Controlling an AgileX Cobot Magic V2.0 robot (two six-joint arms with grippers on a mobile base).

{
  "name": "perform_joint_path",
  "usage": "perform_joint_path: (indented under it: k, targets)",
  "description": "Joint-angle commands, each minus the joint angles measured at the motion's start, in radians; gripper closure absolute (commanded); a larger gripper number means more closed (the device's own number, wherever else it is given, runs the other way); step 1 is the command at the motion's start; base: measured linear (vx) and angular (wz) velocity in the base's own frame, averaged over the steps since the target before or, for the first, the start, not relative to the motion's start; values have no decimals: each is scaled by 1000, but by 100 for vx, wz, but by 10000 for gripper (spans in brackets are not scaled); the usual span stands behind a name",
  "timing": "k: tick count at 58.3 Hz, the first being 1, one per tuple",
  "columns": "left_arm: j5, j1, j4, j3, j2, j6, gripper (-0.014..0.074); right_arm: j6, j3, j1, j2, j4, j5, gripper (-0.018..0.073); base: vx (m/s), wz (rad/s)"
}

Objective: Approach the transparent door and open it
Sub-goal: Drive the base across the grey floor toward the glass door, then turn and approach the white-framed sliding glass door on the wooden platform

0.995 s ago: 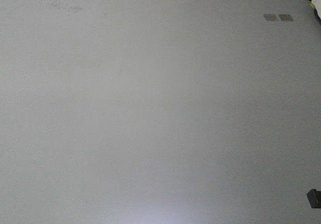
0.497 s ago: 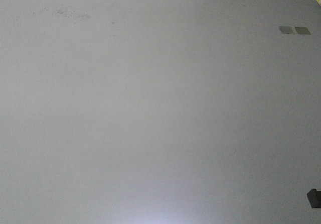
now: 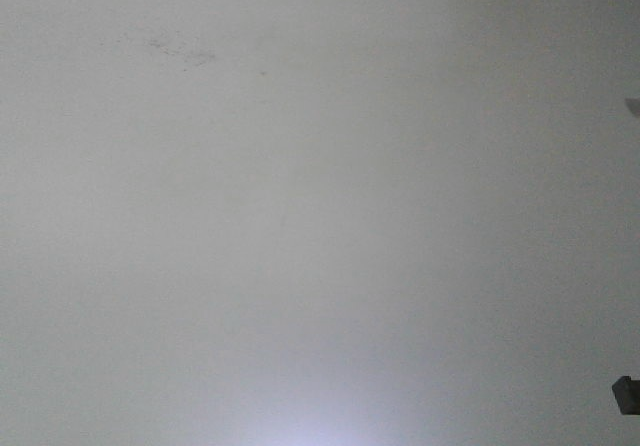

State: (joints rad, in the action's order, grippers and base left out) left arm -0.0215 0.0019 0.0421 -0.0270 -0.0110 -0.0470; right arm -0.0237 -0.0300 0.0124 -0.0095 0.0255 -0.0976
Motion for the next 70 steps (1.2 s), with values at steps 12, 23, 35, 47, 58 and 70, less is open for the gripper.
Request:
perform_joint_path:
  k: [12,23,35,47,58,70]
  targets:
    - [81,-1,-1,-30,-13,-9,602,-7,-14,6,-10,0,83,566,59,28]
    - [81,-1,-1,-30,-13,-9,602,-7,-14,6,-10,0,83,566,61,33]
    - [81,-1,-1,-30,-13,-9,602,-7,-14,6,-10,0,83,566,64,39]
    - [81,-1,-1,-30,-13,-9,602,-7,-14,6,-10,0,83,566,65,47]
    - [81,-1,-1,-30,-13,-9,602,-7,-14,6,-10,0,83,566,65,59]
    - [81,-1,-1,-30,-13,-9,602,-7,-14,6,-10,0,83,566,67,68]
